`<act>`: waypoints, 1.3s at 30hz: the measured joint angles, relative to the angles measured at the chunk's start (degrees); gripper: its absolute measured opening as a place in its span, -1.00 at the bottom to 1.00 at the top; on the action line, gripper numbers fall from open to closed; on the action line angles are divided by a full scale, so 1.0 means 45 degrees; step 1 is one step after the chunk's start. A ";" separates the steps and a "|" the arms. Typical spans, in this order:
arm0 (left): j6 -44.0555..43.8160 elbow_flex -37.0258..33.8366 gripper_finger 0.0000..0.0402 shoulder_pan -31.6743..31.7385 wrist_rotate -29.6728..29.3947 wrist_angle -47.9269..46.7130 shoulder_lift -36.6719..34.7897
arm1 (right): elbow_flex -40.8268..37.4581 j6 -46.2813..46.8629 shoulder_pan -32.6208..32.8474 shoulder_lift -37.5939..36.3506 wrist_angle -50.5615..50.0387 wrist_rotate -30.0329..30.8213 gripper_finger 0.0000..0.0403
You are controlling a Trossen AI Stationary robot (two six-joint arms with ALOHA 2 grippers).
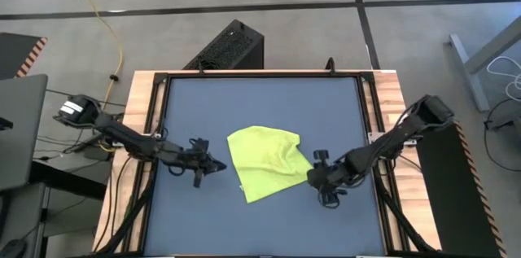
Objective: Roll towel
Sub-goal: Fold the green towel
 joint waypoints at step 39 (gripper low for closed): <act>0.5509 0.5706 -0.21 -0.0706 0.1676 -0.5318 0.5370 | 0.0029 0.0879 -0.1914 0.2378 0.1136 -0.1099 -0.87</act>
